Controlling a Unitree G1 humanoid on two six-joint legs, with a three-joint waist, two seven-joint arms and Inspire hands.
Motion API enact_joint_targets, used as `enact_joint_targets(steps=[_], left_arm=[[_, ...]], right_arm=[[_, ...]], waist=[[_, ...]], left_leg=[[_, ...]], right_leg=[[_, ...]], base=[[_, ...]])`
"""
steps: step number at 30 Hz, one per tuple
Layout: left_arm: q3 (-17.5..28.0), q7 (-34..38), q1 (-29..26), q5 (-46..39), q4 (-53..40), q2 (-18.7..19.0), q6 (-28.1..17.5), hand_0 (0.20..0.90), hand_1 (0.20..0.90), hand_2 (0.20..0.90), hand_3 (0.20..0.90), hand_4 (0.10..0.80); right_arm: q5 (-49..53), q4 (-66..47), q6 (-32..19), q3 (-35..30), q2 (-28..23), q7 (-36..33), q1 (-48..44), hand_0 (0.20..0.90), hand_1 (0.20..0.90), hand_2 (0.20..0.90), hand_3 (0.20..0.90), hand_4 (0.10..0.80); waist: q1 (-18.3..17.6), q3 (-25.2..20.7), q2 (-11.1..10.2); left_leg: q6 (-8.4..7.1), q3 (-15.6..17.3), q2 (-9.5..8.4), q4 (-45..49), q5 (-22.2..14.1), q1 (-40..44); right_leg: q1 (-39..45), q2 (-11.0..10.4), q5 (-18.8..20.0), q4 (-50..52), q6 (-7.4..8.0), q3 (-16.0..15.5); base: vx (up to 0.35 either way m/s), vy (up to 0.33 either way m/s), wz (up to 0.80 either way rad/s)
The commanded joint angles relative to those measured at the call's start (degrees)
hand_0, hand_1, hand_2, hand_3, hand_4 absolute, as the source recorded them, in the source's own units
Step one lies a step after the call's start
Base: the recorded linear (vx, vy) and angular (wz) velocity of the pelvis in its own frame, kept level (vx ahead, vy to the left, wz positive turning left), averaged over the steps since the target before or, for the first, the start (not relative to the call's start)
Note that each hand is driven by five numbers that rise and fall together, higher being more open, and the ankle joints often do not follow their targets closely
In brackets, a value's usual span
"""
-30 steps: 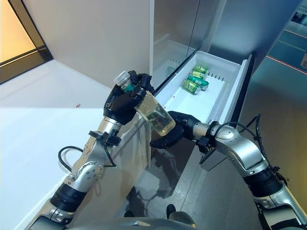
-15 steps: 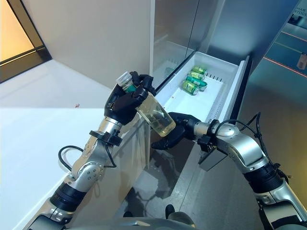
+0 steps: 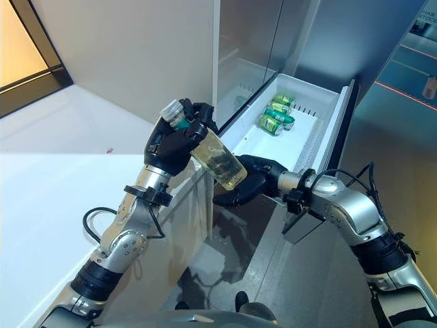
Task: Put drinks into fridge and close the fridge
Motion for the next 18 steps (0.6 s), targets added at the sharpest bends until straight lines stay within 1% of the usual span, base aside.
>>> enact_joint_targets(steps=[1, 5, 13, 18], left_arm=[[2.12, -0.7, -12.43, 0.79, 0.11, -2.59, -8.03, 0.3, 0.3, 0.3, 0.2, 0.1], [2.43, -0.21, -13.01, 0.84, 0.86, -2.53, -8.32, 0.3, 0.3, 0.3, 0.2, 0.1], [2.47, -0.33, -13.13, 0.12, 1.34, -2.2, -8.47, 0.3, 0.3, 0.3, 0.2, 0.1], [2.05, -0.52, -13.09, -0.49, 1.37, -2.55, -8.47, 0.3, 0.3, 0.3, 0.2, 0.1]], right_arm=[[2.98, 1.39, -6.12, -5.25, -2.45, 1.17, -5.86, 0.9, 0.9, 0.9, 0.9, 0.8], [2.09, 3.19, -6.28, -5.2, -3.29, 1.76, -6.41, 0.9, 0.9, 0.9, 0.9, 0.8], [1.93, 4.5, -6.24, -4.87, -3.47, 2.5, -7.19, 0.9, 0.9, 0.9, 0.9, 0.8], [2.09, 3.68, -5.06, -4.22, -3.38, 2.72, -7.18, 0.9, 0.9, 0.9, 0.9, 0.8]], waist=[[-0.56, -6.42, 0.86], [-0.97, -6.56, 0.95], [-1.01, -6.54, 1.13], [-1.28, -6.54, 1.14]], left_leg=[[1.55, -6.73, -1.07, 0.08, -5.22, -0.36], [1.43, -7.36, -1.1, 0.08, -5.06, -0.43], [1.38, -7.29, -1.13, 0.08, -5.07, -0.29], [1.37, -7.19, -1.03, 0.08, -5.04, -0.37]], right_leg=[[1.02, 1.92, -0.87, 0.91, 0.26, -7.73], [0.97, 2.15, -0.77, 0.8, 0.06, -6.91], [1.3, 2.09, -0.71, 0.52, 0.02, -7.24], [1.06, 2.09, -0.77, 0.76, 0.1, -6.83]], base=[[0.0, 0.0, 0.0], [0.017, -0.007, 0.0], [0.0, 0.0, 0.0], [0.0, 0.0, 0.0]])
